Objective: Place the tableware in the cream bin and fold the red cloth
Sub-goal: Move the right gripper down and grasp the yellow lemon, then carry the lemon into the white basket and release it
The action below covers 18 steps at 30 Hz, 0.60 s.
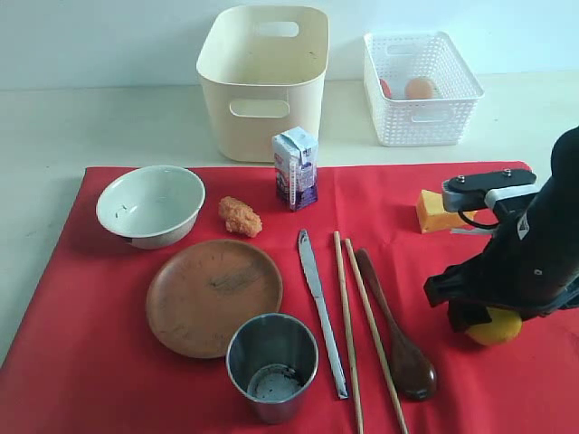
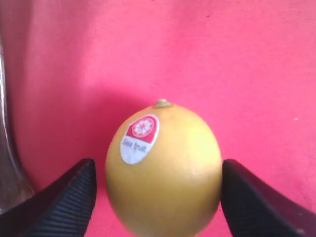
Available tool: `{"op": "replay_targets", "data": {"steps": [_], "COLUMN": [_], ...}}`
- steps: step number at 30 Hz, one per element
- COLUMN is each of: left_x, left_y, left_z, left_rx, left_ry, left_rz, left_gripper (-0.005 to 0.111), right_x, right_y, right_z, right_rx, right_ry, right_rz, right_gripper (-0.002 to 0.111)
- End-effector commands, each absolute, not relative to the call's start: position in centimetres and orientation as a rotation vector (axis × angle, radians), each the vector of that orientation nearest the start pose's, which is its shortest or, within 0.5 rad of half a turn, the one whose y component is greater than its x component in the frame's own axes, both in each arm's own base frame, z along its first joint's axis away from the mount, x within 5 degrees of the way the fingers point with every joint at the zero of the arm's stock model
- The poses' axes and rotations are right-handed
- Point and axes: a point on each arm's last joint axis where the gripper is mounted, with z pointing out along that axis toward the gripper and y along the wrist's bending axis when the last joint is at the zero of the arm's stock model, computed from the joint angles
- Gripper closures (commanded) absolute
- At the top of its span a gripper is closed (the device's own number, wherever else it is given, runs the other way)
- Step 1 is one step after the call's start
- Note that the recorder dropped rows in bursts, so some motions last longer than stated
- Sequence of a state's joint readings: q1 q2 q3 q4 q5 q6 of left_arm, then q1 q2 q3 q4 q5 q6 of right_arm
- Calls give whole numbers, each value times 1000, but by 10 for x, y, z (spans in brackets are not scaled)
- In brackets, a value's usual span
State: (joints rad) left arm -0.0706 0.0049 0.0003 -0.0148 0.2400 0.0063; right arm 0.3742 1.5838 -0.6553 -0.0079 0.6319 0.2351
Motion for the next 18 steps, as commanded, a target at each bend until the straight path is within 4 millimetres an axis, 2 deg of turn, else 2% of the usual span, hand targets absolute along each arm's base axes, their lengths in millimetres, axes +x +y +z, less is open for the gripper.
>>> {"op": "replay_targets", "data": {"steps": [1, 6, 11, 18], "left_x": [55, 55, 55, 55], "left_y": [-4, -4, -4, -4], "left_z": [192, 192, 192, 192], "left_rx": [57, 57, 57, 57], "left_ry": [1721, 1721, 1721, 1721], "left_rz": [-57, -57, -57, -57], "left_gripper": [106, 106, 106, 106], "right_x": [221, 221, 221, 223], "right_y": [88, 88, 88, 88], "right_z": [139, 139, 139, 148], "right_rx": [-225, -224, -224, -223], "right_ry": [3015, 3010, 3010, 2993], "right_rz": [56, 58, 58, 65], "right_gripper": [42, 54, 78, 105]}}
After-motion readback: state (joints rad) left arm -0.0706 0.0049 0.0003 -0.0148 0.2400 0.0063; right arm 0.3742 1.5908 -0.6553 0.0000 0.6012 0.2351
